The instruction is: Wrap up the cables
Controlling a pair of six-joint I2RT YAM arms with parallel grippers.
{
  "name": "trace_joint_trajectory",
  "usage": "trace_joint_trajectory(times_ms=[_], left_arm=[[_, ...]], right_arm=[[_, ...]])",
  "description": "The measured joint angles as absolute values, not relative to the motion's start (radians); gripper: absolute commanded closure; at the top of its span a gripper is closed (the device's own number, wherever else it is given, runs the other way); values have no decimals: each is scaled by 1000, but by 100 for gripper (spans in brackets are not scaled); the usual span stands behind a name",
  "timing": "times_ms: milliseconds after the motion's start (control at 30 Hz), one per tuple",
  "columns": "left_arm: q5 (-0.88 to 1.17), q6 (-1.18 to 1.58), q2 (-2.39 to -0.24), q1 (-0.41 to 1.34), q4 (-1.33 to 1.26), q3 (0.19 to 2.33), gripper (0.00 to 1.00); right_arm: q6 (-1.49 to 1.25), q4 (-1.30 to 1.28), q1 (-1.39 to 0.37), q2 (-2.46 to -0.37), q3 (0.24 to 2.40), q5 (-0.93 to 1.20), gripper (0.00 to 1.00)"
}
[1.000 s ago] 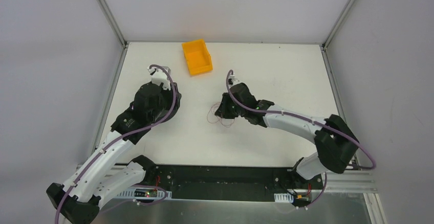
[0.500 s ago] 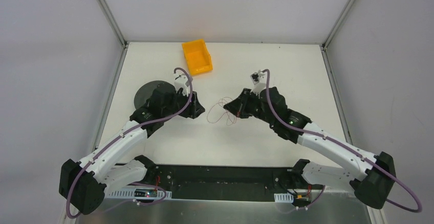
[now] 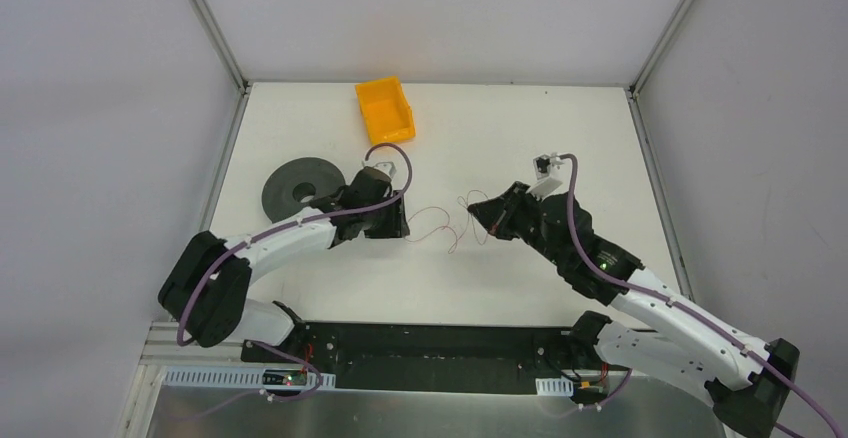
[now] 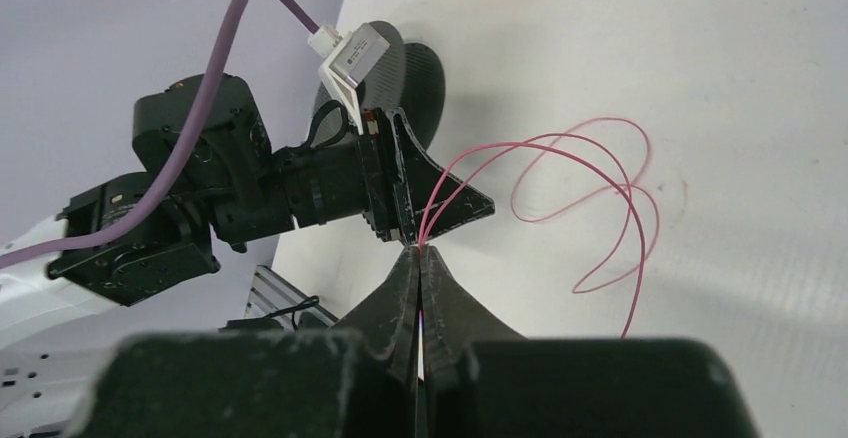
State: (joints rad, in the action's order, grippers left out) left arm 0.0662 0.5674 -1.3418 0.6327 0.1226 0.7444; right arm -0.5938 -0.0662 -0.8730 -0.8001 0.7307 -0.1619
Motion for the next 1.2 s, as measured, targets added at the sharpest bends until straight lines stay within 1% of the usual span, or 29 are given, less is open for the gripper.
trace_joint_trajectory(times_ms=[300,467,500,567,700,733,933,1000,1167,1200], left_arm=[[-12,694,-1510,673,137,800,56],[-56,738,-1568,682,140,829,61],[-62,744,-1581,683,140,840,63],[-72,749,-1602,688,138,860,71],[-89,755,-1634,688,134,886,96],[-91,755,-1637,688,132,886,100],[-138,721,-1623,688,163,886,100],[-179,686,-1588,688,204,886,100],[-256,595,-1437,685,286,933,100],[-258,582,-1409,686,291,952,100]], right_arm=[[-611,-111,-872,-757,683,-197,100],[-611,-113,-870,-734,675,-206,100],[-611,-112,-870,-733,673,-207,100],[-611,-118,-870,-733,672,-207,100],[-611,-118,-870,-733,657,-217,100],[-611,-121,-870,-733,653,-223,100],[-593,-168,-861,-709,645,-310,100],[-575,-204,-845,-696,645,-371,96],[-535,-287,-779,-681,658,-488,76],[-527,-305,-764,-682,664,-506,73]])
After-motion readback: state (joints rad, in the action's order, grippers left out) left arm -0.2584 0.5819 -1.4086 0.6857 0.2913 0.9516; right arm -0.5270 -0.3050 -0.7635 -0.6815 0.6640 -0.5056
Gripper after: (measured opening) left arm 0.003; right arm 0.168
